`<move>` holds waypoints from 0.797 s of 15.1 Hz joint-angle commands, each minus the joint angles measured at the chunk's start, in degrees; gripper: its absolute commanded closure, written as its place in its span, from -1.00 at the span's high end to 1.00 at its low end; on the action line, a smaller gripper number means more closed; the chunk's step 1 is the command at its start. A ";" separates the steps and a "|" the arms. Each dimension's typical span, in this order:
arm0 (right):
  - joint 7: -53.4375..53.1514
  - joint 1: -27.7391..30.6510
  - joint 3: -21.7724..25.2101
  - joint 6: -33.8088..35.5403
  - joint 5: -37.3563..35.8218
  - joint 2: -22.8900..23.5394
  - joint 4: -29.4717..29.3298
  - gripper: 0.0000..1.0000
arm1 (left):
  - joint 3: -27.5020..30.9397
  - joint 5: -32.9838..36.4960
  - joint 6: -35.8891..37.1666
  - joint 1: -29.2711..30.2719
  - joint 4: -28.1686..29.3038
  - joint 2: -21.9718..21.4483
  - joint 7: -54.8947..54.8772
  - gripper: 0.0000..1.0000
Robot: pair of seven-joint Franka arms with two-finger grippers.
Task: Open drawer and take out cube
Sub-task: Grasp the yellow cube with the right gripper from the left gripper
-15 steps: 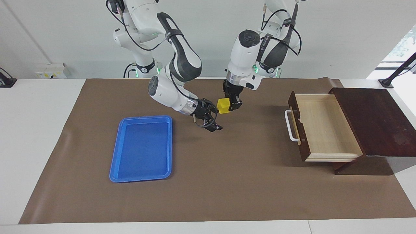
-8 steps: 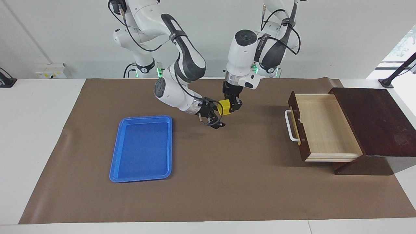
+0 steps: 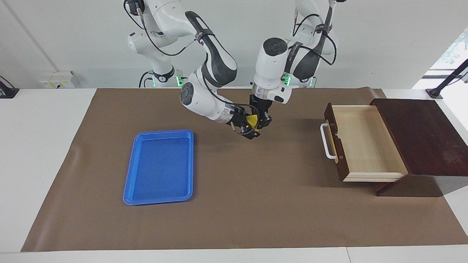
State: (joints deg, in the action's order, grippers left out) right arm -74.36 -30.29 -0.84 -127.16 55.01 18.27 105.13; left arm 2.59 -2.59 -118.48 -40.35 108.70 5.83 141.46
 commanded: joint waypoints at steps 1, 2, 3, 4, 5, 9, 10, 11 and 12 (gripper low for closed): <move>-0.52 0.76 -0.13 1.04 -0.69 -0.51 0.08 1.00 | 0.92 0.57 -0.26 -1.05 0.10 -0.12 1.01 -1.00; -0.52 0.67 -0.13 0.95 -0.70 -0.51 0.16 1.00 | 1.01 0.83 -0.26 -1.05 0.10 -0.30 1.10 -1.00; -0.61 0.76 -0.13 0.95 -0.70 -0.51 0.17 1.00 | 1.01 0.83 -0.26 -1.05 0.10 -0.30 1.01 -1.00; -0.69 0.67 -0.04 1.04 -0.78 -0.51 0.17 1.00 | 1.01 0.83 -0.26 -1.05 0.10 -0.30 1.01 -1.00; -0.61 0.76 -0.04 1.04 -0.96 -0.77 0.25 1.00 | 1.01 0.83 -0.17 -1.05 0.10 -0.30 1.01 -1.00; -0.61 0.58 -0.04 1.04 -3.24 -0.95 0.25 1.00 | 1.19 1.27 0.01 -0.87 0.10 -0.30 0.92 -1.00; -0.52 0.50 -0.12 1.04 -3.68 -0.95 0.25 1.00 | 1.19 1.45 0.01 -0.44 0.10 -0.30 0.92 -1.00; -0.52 0.58 -0.13 0.95 -3.77 -0.95 0.25 1.00 | 1.19 1.45 0.01 -0.35 0.10 -0.30 0.92 -1.00; -0.52 0.58 -0.13 1.04 -3.77 -0.95 0.25 1.00 | 1.19 1.45 0.01 -0.35 0.10 -0.30 0.92 -1.00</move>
State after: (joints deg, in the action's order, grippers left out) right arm -74.36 -30.27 -0.71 -127.13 52.47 18.12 105.12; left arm 3.21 -2.24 -118.48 -40.30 108.70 5.84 141.51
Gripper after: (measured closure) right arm 0.000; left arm 0.449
